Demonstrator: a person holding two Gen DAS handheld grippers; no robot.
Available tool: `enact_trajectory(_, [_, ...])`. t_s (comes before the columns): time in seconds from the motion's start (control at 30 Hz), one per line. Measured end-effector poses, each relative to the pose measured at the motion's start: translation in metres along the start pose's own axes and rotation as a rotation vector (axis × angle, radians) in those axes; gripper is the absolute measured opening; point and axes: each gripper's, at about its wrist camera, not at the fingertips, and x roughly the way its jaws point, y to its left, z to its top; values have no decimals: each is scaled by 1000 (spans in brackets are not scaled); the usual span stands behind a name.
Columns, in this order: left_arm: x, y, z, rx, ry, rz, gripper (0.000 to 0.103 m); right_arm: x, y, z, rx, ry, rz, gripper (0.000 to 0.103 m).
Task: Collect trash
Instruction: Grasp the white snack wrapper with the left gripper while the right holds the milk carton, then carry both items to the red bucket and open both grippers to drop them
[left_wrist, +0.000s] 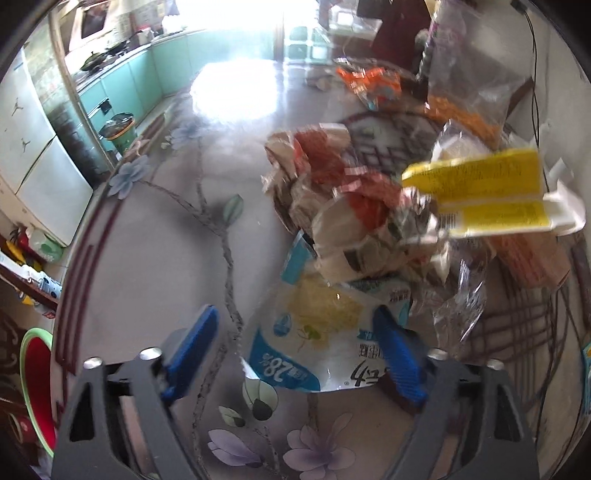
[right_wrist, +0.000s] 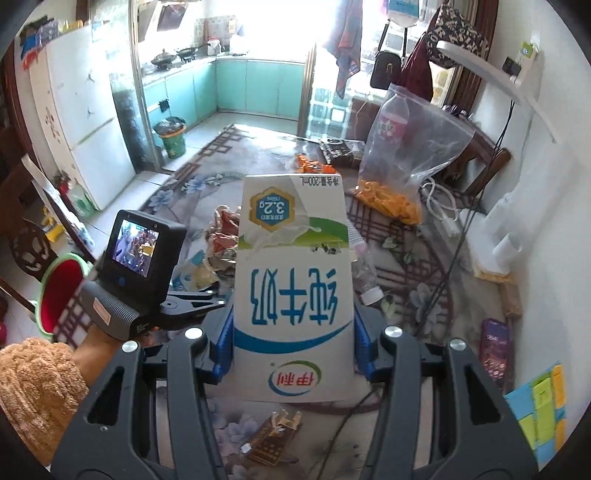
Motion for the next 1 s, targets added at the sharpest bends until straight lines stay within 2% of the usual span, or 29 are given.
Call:
enact_trajectory(0.07, [4, -3, -3, 20, 20, -12, 47, 2, 3, 1, -12, 20, 3, 50])
enact_trajectory(0.13, [2, -6, -7, 27, 5, -38, 31, 6, 5, -1, 2, 55, 44, 50])
enact_trajectory(0.17, [1, -8, -8, 35, -1, -39, 18, 8, 6, -2, 3, 67, 53, 50])
enact_trajectory(0.2, [-1, -8, -9, 41, -5, -41, 12, 9, 8, -3, -1, 80, 58, 50])
enact_trajectory(0.27, [-5, -6, -10, 24, -5, -59, 10, 12, 12, -5, -2, 99, 70, 50])
enact_trajectory(0.3, [-7, -2, -11, 3, -9, -69, 5, 13, 15, -6, -2, 111, 77, 50])
enact_trajectory(0.4, [-25, 13, -15, -56, -40, -82, 5, 14, 23, -7, -10, 120, 89, 50])
enact_trajectory(0.63, [-68, 44, -25, -124, -92, -93, 2, 13, 53, -2, -50, 119, 110, 50])
enact_trajectory(0.83, [-102, 72, -37, -141, -137, -98, 2, 6, 94, 2, -106, 119, 121, 50])
enact_trajectory(1.0, [-125, 112, -53, -170, -158, -73, 2, 0, 136, 5, -176, 120, 106, 50])
